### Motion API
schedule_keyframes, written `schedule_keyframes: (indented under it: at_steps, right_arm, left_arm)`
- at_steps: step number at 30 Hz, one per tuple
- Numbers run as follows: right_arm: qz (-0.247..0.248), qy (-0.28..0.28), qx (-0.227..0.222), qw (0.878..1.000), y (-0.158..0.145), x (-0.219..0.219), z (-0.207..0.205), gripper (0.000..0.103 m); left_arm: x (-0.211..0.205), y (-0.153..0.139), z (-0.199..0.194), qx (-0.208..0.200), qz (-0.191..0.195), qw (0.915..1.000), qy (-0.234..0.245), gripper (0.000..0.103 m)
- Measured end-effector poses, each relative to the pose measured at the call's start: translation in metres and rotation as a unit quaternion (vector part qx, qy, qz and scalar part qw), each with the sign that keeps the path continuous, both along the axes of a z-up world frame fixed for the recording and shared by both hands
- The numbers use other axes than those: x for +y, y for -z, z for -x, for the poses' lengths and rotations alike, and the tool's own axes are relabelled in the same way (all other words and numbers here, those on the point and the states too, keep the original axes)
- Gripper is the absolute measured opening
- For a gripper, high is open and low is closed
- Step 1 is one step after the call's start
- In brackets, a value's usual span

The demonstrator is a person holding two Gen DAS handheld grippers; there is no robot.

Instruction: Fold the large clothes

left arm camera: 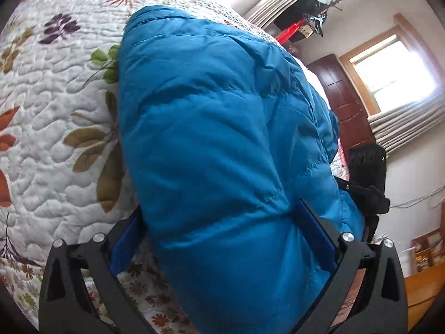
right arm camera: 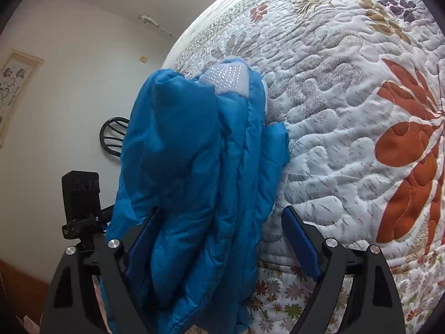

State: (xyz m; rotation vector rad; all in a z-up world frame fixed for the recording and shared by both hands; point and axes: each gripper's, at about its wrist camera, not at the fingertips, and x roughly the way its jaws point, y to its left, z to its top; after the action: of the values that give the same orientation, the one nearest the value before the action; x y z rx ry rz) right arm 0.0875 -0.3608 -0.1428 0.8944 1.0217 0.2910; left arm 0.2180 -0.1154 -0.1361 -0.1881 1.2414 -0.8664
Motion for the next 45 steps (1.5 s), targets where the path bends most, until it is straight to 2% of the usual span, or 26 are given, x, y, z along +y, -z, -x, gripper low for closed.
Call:
schedule_keyframes:
  at_steps: [1,3,4,6,9,14,19,28,34,39,42,45]
  right_arm:
    - [-0.002,-0.001,-0.004,1.000,0.002,0.001,-0.002,0.084]
    - [-0.024,-0.007,-0.014,1.000,0.004,0.002,-0.002,0.068]
    - [-0.028,-0.009,-0.018,0.999,0.004,0.002,-0.002,0.063]
    - [-0.015,-0.011,-0.034,0.999,-0.001,0.006,0.001,0.051]
    - [0.000,-0.008,-0.055,0.998,-0.006,0.011,0.005,0.043]
    - [-0.001,0.000,-0.082,0.997,-0.008,0.015,0.011,0.037]
    - [0.027,-0.001,-0.093,0.995,-0.027,0.018,0.020,0.033]
    - [0.054,-0.017,-0.107,0.993,-0.052,0.037,0.009,0.031]
    - [0.067,-0.051,-0.126,0.989,-0.086,0.069,-0.054,0.031]
    - [0.063,-0.083,-0.139,0.985,-0.108,0.104,-0.134,0.031]
    - [0.058,-0.096,-0.137,0.984,-0.113,0.123,-0.184,0.031]
    - [0.045,-0.106,-0.127,0.985,-0.106,0.140,-0.230,0.031]
  left_arm:
    - [-0.004,-0.001,0.002,-0.008,-0.007,0.9999,-0.001,0.101]
    - [-0.009,-0.003,0.005,-0.018,-0.013,0.9997,-0.004,0.101]
    - [-0.012,-0.004,0.005,-0.021,-0.015,0.9996,-0.004,0.100]
    - [-0.015,-0.005,0.007,-0.029,-0.018,0.9994,-0.007,0.098]
    - [-0.018,-0.012,0.015,-0.051,-0.023,0.9984,-0.007,0.090]
    - [-0.020,-0.022,0.021,-0.075,-0.021,0.9969,-0.005,0.081]
    - [-0.016,-0.028,0.022,-0.090,-0.012,0.9959,-0.003,0.075]
    - [0.014,-0.043,0.016,-0.109,0.009,0.9939,-0.014,0.073]
    - [0.055,-0.070,-0.013,-0.132,0.021,0.9892,-0.060,0.073]
    - [0.098,-0.095,-0.053,-0.155,0.021,0.9821,-0.105,0.073]
    - [0.121,-0.104,-0.088,-0.161,0.019,0.9785,-0.127,0.073]
    - [0.144,-0.103,-0.121,-0.150,0.018,0.9760,-0.157,0.073]
